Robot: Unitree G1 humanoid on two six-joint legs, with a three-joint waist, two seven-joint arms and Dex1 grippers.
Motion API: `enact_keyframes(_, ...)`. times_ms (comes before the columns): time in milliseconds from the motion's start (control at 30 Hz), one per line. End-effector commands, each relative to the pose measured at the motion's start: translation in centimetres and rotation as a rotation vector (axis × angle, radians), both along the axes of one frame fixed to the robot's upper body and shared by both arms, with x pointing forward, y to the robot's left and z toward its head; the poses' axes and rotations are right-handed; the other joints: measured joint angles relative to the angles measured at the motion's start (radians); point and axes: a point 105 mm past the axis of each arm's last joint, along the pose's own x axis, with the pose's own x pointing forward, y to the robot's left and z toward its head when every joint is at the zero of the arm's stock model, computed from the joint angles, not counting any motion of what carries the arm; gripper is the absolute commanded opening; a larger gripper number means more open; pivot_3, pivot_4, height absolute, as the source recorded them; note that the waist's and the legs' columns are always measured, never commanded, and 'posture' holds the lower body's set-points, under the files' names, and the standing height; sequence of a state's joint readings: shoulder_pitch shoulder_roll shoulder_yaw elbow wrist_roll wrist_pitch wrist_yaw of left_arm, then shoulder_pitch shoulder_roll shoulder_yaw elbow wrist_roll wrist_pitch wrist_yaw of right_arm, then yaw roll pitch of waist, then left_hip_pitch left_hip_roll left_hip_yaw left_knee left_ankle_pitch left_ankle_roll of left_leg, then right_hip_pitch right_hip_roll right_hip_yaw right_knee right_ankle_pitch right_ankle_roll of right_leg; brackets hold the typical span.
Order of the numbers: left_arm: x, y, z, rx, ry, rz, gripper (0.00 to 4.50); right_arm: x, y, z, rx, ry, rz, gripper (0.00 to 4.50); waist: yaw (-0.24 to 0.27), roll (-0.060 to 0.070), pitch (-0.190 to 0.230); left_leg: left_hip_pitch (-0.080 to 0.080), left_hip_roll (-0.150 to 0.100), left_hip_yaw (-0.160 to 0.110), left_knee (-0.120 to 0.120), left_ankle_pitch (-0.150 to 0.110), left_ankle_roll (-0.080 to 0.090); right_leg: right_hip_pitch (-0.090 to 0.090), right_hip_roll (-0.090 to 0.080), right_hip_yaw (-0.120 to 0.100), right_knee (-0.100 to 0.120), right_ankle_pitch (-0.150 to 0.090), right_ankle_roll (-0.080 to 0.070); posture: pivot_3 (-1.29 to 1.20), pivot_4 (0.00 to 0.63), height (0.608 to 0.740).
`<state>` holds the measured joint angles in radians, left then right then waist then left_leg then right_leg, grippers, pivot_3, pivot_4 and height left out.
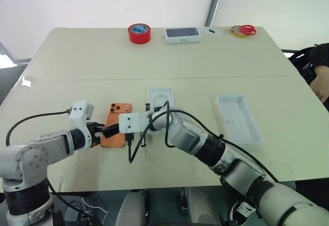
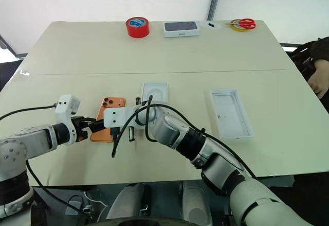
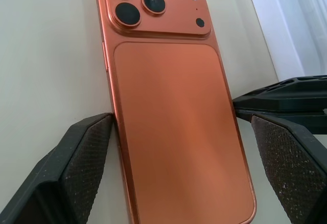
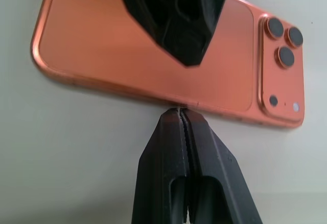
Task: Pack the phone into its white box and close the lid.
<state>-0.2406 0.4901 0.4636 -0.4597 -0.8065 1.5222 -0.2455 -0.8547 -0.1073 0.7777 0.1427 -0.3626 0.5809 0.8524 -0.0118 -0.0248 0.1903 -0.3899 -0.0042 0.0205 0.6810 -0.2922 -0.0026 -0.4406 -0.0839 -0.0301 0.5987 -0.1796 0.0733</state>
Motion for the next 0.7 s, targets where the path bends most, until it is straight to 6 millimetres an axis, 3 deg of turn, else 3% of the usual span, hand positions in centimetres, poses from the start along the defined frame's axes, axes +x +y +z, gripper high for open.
enact_keyframes(33,-0.6,-2.4,-0.4,-0.069,0.035,-0.095,4.5,-0.3,0.5,0.3,0.016,-0.014,0.02,0.06,0.001,0.0,0.0,0.0,0.0,0.0,0.0,0.0,0.0,0.0,0.0,0.0,0.0,0.0,0.0,0.0,0.15,0.732)
enact_keyframes(267,-0.3,-3.3,1.0,-0.183,0.004,-0.135,4.5,-0.3,0.2,0.1,0.022,-0.007,0.009,0.06,0.002,0.0,0.0,0.0,0.0,-0.001,0.0,0.0,0.0,0.001,0.0,0.0,0.0,0.0,0.0,0.0,0.15,0.732)
enact_keyframes(467,0.1,-2.7,1.7,-0.224,-0.016,-0.109,4.5,-0.5,0.2,-0.1,0.024,-0.002,0.01,0.06,-0.001,0.0,0.0,0.0,0.0,-0.001,0.0,0.0,0.0,0.001,0.0,0.0,0.0,0.0,0.0,0.0,0.15,0.732)
enact_keyframes(700,0.5,-0.6,1.8,-0.219,-0.013,-0.023,4.5,-0.6,0.1,-0.2,0.027,0.005,0.004,0.06,-0.003,0.0,0.0,0.0,0.0,-0.001,0.0,0.0,0.0,0.0,0.0,-0.001,0.0,0.0,0.0,0.0,0.15,0.732)
